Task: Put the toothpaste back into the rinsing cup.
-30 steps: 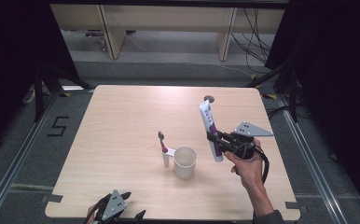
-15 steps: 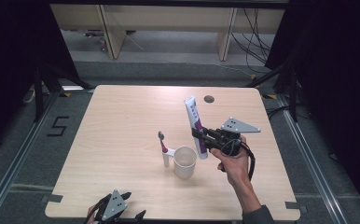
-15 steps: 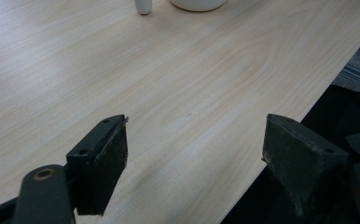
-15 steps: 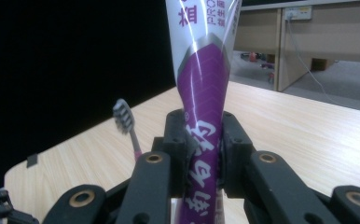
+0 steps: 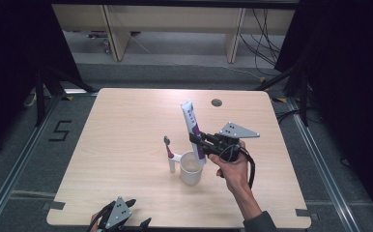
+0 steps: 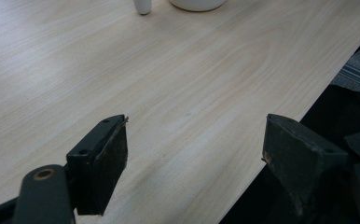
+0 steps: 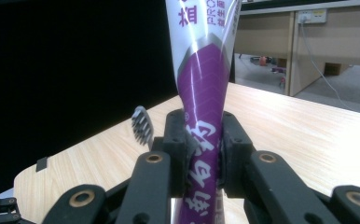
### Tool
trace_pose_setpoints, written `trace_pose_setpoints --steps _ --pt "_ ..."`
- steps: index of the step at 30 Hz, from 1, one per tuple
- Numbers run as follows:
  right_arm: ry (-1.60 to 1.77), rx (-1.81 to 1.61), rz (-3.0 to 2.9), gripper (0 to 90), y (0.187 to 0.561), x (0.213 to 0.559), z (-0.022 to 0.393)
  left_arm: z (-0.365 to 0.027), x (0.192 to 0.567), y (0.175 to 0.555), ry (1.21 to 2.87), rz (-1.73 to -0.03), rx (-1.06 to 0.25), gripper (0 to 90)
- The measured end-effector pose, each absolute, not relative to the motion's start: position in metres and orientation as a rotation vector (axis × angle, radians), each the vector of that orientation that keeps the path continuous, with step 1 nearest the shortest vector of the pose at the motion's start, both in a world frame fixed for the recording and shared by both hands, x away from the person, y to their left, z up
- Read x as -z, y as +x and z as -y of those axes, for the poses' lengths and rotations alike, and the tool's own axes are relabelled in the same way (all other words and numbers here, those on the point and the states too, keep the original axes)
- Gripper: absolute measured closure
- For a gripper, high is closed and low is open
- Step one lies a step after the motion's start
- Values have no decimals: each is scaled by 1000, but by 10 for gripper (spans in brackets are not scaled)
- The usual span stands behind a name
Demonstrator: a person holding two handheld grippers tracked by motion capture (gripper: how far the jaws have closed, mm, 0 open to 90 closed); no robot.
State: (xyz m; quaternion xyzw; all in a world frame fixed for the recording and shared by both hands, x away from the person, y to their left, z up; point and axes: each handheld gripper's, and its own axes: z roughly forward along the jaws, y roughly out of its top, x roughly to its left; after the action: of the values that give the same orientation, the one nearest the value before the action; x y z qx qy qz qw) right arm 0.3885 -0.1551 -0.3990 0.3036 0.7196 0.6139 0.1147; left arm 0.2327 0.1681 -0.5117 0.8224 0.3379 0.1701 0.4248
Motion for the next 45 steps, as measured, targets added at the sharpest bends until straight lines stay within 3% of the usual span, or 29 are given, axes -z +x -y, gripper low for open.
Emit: trace_pose_setpoints --steps 45 --pt "791 -1604 -2253 761 384 456 134 -166 514 231 2059 -842 -403 219"
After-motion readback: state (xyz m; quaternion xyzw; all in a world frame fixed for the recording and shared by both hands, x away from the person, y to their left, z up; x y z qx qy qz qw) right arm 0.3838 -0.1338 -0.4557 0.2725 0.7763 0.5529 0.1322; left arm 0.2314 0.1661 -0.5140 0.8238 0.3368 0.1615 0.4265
